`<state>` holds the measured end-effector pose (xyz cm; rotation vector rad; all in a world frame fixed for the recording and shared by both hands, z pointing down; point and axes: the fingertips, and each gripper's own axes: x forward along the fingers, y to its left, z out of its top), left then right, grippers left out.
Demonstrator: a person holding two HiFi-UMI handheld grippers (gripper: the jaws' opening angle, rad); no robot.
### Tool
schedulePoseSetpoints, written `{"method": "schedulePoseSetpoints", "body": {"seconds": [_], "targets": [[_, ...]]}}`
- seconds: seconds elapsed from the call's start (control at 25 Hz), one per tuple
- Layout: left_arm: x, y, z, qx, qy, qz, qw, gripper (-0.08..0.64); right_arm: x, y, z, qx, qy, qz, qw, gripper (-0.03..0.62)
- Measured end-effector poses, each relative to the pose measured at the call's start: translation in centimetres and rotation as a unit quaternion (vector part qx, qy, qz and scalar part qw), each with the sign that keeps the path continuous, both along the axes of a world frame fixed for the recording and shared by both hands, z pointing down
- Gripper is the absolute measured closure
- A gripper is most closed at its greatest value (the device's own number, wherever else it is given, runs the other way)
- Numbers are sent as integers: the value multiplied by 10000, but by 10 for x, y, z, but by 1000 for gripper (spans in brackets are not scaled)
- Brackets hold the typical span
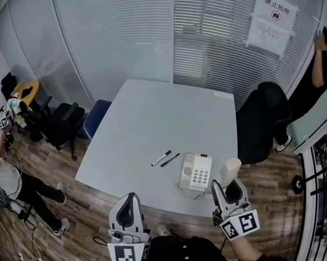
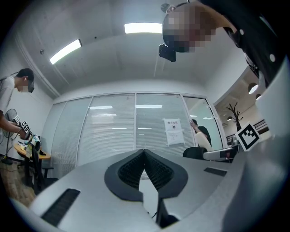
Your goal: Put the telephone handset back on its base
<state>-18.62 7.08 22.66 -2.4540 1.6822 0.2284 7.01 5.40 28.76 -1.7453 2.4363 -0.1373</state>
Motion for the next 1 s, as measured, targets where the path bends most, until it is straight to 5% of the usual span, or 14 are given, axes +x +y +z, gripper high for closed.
{"method": "schedulePoseSetpoints", "body": {"seconds": [0.68,1.0], "targets": [[10,-37,38,-422,-79,701,9966,546,-16,-31,57,-857,-142,238,9959,364],[28,-56,71,-1115,-260,909,9893,546,-12,-61,95,-1374,-380,293,9894,364]]}}
